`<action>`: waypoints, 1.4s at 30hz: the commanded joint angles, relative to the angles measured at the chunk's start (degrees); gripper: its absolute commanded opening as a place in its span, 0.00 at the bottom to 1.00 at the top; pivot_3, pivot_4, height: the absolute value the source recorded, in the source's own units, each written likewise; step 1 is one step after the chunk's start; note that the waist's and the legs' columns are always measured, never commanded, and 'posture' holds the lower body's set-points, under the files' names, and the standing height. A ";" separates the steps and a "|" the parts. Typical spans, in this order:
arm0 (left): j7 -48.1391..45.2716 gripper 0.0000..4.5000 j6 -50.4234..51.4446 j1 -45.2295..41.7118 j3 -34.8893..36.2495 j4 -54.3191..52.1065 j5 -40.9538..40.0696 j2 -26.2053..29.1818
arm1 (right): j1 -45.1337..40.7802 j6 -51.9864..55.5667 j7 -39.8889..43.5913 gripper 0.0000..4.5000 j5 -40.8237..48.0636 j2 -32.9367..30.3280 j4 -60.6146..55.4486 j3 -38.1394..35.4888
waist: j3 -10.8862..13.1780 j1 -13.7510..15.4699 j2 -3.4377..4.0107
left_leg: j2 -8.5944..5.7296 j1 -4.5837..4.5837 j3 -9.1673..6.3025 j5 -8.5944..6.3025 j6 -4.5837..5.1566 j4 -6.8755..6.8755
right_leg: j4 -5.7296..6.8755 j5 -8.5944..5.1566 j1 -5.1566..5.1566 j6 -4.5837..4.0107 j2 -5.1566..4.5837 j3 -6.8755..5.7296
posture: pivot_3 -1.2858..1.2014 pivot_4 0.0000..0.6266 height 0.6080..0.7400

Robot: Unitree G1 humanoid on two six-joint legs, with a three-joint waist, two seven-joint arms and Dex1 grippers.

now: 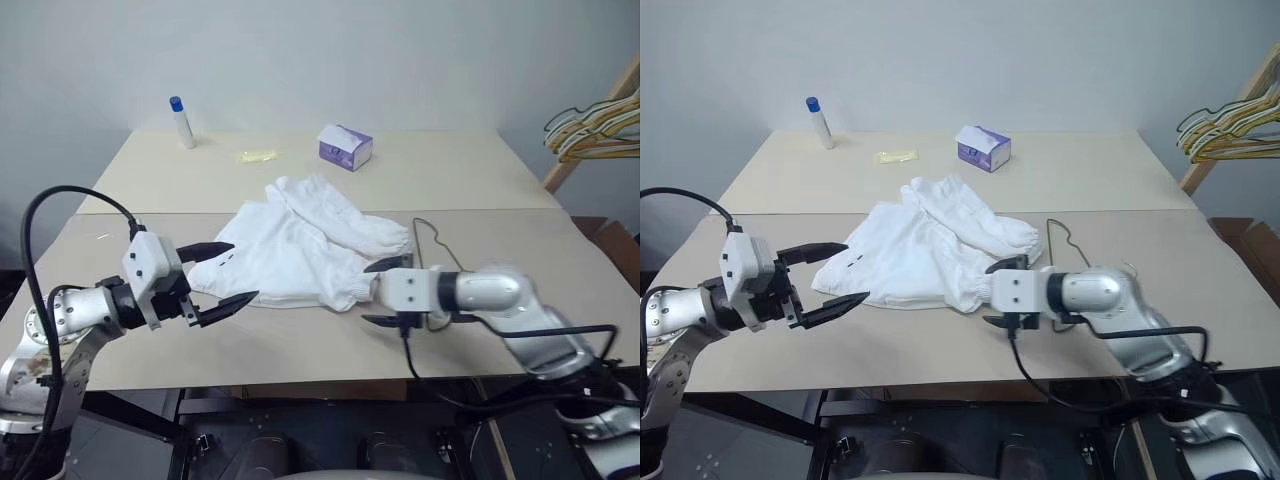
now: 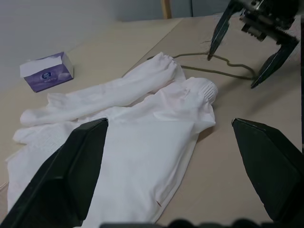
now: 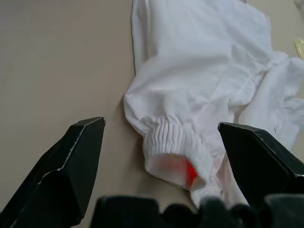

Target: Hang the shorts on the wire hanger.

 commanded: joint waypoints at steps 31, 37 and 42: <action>5.45 1.00 -42.09 -3.35 -16.25 25.91 40.84 7.43 | 4.36 -11.62 1.20 0.00 -13.43 -9.58 -0.88 -4.86 | 0.01 -0.27 0.02 | 0.12 0.01 0.64 0.00 -0.03 -0.03 | -0.03 0.01 -0.04 -0.02 0.00 -0.04 | 0.55 0.01 1.00; 3.28 1.00 -48.32 -9.38 -23.10 32.80 46.39 8.28 | 3.75 -10.80 0.41 0.00 -14.08 -8.18 -0.70 -5.18 | 0.00 -0.88 0.02 | 0.17 -0.04 0.81 -0.02 0.01 -0.03 | -0.03 0.02 -0.10 -0.01 -0.01 -0.01 | 0.54 0.00 1.00; 4.25 1.00 -52.50 -14.29 -27.99 38.19 54.50 9.60 | 3.61 -10.47 0.32 0.00 -14.66 -7.24 -0.81 -5.37 | -0.18 -1.12 0.23 | 0.15 0.05 0.83 -0.02 0.01 0.01 | 0.04 0.02 -0.01 -0.01 0.00 -0.01 | 0.54 0.00 1.00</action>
